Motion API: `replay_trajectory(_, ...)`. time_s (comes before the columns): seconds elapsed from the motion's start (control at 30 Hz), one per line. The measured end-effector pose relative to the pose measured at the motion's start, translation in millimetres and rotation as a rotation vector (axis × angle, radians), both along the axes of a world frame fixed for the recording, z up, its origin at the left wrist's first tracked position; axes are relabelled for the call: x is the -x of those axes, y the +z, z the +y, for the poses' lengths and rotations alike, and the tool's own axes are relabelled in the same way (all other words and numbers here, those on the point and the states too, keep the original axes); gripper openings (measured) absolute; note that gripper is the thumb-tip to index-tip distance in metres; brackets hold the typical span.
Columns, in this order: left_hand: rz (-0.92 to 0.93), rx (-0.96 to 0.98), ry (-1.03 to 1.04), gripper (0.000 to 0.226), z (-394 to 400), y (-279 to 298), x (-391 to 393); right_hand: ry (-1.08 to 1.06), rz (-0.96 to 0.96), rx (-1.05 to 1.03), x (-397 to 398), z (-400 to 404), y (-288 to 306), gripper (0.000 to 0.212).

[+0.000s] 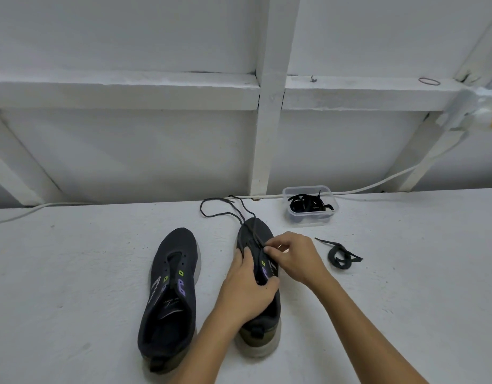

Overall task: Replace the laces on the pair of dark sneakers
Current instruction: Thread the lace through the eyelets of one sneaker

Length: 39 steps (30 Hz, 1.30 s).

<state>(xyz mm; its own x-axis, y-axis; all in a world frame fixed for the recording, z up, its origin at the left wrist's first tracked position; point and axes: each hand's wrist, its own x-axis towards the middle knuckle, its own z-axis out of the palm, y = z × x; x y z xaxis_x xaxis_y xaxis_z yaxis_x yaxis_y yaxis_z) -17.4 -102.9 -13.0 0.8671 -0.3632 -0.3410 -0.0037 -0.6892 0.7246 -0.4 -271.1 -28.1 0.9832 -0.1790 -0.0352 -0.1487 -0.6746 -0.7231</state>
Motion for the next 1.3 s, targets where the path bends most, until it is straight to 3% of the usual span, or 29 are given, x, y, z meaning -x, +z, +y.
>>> replay_trajectory(0.13, 0.022, -0.013, 0.004, 0.092, -5, 0, 1, -0.009, -0.002, -0.012, -3, 0, 1, 0.01)
replay_trajectory(0.23, 0.041, -0.019, 0.013, 0.093, -5, -1, 2, -0.179, -0.061, -0.304, -8, -5, 11, 0.008)
replay_trajectory(0.33, 0.054, 0.007, 0.02, 0.094, -2, -1, 1, -0.221, -0.024, -0.398, -5, -5, 9, 0.004)
replay_trajectory(0.43, 0.053, -0.008, 0.01, 0.094, -2, -2, 2, -0.155, 0.057, -0.324, 1, -3, -4, 0.015)
replay_trajectory(0.53, 0.05, -0.016, 0.008, 0.093, -2, -2, 1, -0.122, -0.022, -0.251, 4, 1, -13, 0.005)
replay_trajectory(0.63, 0.052, -0.016, 0.004, 0.092, -1, -2, 1, -0.119, -0.093, -0.185, 3, 6, -14, 0.015)
replay_trajectory(0.8, 0.074, -0.003, 0.007, 0.091, 1, -3, 2, -0.468, -0.288, -0.483, -4, 0, 9, 0.012)
replay_trajectory(0.93, 0.069, -0.001, 0.009, 0.092, 0, -2, 2, -0.215, 0.003, -0.405, 3, 3, 0, 0.017)
replay_trajectory(1.03, 0.067, 0.0, 0.014, 0.091, 0, -2, 2, -0.157, -0.05, -0.316, 7, 12, -12, 0.004)
replay_trajectory(1.13, 0.073, 0.008, 0.035, 0.09, -1, -2, 3, -0.179, -0.113, -0.299, 4, 13, -14, 0.012)
replay_trajectory(1.3, 0.053, 0.016, 0.126, 0.086, -1, 0, 6, -0.374, -0.086, -0.834, -5, 16, -3, 0.016)
